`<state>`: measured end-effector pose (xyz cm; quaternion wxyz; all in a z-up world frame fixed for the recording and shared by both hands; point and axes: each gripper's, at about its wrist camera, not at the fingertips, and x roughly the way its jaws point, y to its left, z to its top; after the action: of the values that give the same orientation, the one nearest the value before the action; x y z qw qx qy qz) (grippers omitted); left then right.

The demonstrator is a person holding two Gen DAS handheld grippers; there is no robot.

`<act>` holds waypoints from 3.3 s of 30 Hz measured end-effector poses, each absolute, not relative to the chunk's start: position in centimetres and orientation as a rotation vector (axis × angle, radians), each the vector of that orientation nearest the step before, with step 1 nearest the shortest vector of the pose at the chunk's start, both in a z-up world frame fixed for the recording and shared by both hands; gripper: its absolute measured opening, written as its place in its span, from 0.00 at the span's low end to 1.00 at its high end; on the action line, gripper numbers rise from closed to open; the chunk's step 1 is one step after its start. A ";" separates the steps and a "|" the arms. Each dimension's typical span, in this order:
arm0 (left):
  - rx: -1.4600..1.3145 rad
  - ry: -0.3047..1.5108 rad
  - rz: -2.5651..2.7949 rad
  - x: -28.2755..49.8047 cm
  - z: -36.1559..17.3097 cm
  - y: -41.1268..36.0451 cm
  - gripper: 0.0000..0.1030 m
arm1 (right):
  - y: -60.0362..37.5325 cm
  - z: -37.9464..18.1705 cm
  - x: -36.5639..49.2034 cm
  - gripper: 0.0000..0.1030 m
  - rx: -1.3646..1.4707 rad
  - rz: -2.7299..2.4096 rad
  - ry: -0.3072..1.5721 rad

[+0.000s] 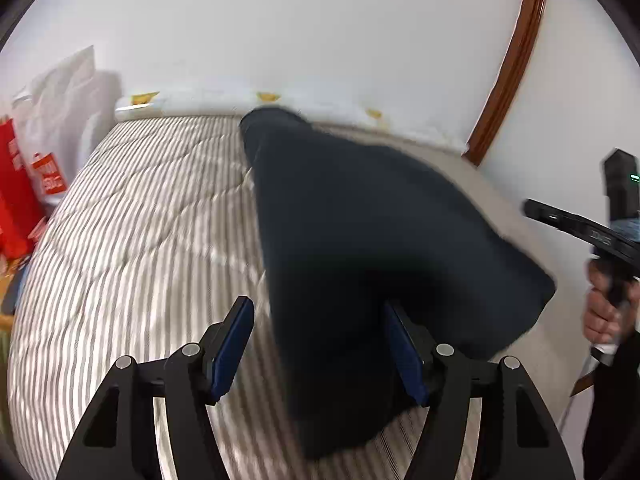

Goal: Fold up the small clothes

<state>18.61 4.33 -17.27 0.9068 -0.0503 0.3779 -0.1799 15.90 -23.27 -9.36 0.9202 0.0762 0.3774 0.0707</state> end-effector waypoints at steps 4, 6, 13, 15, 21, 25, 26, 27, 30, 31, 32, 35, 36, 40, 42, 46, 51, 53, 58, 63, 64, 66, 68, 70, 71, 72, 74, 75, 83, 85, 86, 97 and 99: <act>-0.114 0.720 -0.368 21.0 -15.2 4.7 0.63 | -23.7 -9.5 21.6 0.49 0.158 0.179 0.805; -0.104 0.721 -0.332 23.2 -14.4 4.8 0.62 | -23.4 -10.3 24.2 0.50 0.166 0.194 0.829; -0.091 0.769 -0.328 29.4 -14.7 4.0 0.61 | -22.6 -15.5 32.6 0.51 0.253 0.243 0.979; -0.080 0.781 -0.346 30.1 -15.2 3.6 0.61 | -22.5 -16.4 33.7 0.47 0.288 0.256 0.999; -0.085 0.816 -0.374 30.5 -16.8 3.3 0.62 | -23.5 -14.5 31.8 0.07 0.262 0.213 0.804; -0.075 0.815 -0.379 30.1 -16.5 2.9 0.62 | -22.9 -16.6 32.3 0.08 0.186 0.150 0.893; -0.064 0.813 -0.373 30.1 -16.4 2.8 0.62 | -22.5 -16.8 32.2 0.08 0.167 0.139 0.907; -0.054 0.810 -0.367 29.8 -16.3 2.7 0.62 | -22.2 -16.7 32.0 0.09 0.157 0.129 0.905; -0.049 0.809 -0.367 28.5 -15.9 2.7 0.62 | -22.7 -14.6 30.0 0.17 0.172 0.090 0.885; -0.049 0.810 -0.367 28.2 -15.9 2.7 0.62 | -22.9 -13.9 29.3 0.19 0.187 0.098 0.874; -0.050 0.810 -0.368 27.6 -15.8 2.8 0.62 | -23.1 -13.2 28.2 0.20 0.194 0.109 0.865; -0.057 0.808 -0.364 26.0 -15.6 2.9 0.62 | -22.5 -11.5 24.2 0.27 0.181 0.146 0.841; -0.063 0.807 -0.360 25.4 -15.6 3.0 0.62 | -22.3 -11.3 23.2 0.31 0.179 0.159 0.837; -0.080 0.807 -0.332 22.6 -15.6 3.4 0.62 | -19.9 -11.8 18.3 0.33 0.118 0.202 0.842; -0.090 0.803 -0.322 21.0 -15.5 3.6 0.62 | -19.2 -12.8 16.2 0.33 0.096 0.202 0.855; -0.094 0.814 -0.305 18.2 -15.8 4.0 0.63 | -19.4 -15.8 12.9 0.33 0.107 0.150 0.892; -0.083 0.843 -0.288 15.3 -16.4 3.9 0.63 | -20.0 -14.3 9.8 0.33 0.158 0.110 0.849; -0.080 0.850 -0.268 14.3 -16.0 3.8 0.63 | -19.7 -12.9 8.9 0.33 0.152 0.087 0.837; -0.064 0.798 -0.219 11.6 -12.9 3.3 0.64 | -19.4 -9.1 7.7 0.51 0.158 0.068 0.805; -0.068 0.724 -0.160 9.1 -9.5 2.8 0.79 | -19.0 -5.4 5.4 0.70 0.181 0.046 0.751; -0.061 0.708 -0.151 8.4 -8.7 2.6 0.82 | -18.9 -5.0 4.9 0.71 0.186 0.044 0.749; -0.054 0.683 -0.141 7.3 -7.7 2.2 0.84 | -19.0 -4.4 4.1 0.71 0.183 0.036 0.747; -0.039 0.657 -0.122 6.1 -6.7 1.6 0.87 | -18.8 -3.8 3.2 0.71 0.161 0.030 0.745; -0.019 0.654 -0.113 5.6 -6.1 1.2 0.92 | -18.7 -3.4 2.6 0.74 0.138 0.007 0.757; -0.010 0.651 -0.107 5.3 -5.8 0.9 0.92 | -18.9 -3.2 2.2 0.76 0.135 -0.015 0.762; -0.005 0.646 -0.102 5.0 -5.5 0.7 0.92 | -19.1 -3.1 1.9 0.81 0.136 -0.024 0.760; 0.000 0.638 -0.098 4.6 -5.1 0.5 0.92 | -19.6 -2.6 1.2 0.88 0.130 -0.045 0.739; -0.001 0.636 -0.100 4.4 -4.8 0.4 0.92 | -19.7 -2.4 0.9 0.92 0.127 -0.051 0.732; -0.011 0.629 -0.090 3.5 -4.0 0.0 0.92 | -20.2 -0.8 -0.9 0.98 0.103 -0.069 0.695; -0.006 0.628 -0.084 3.4 -4.0 -0.2 0.92 | -20.3 -0.6 -1.2 0.98 0.109 -0.067 0.693; -0.003 0.628 -0.083 3.3 -4.0 -0.3 0.92 | -20.4 -0.5 -1.3 0.98 0.112 -0.065 0.692; -0.012 0.624 -0.077 3.1 -3.8 -0.2 0.92 | -20.4 -0.4 -1.5 0.98 0.118 -0.070 0.696; -0.014 0.624 -0.074 3.1 -3.8 -0.2 0.92 | -20.5 -0.4 -1.4 0.98 0.123 -0.066 0.696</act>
<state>3.05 -0.18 -3.84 0.9510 -0.0068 0.3070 -0.0365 -1.45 -20.54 -0.36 0.9378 0.0601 0.3405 -0.0325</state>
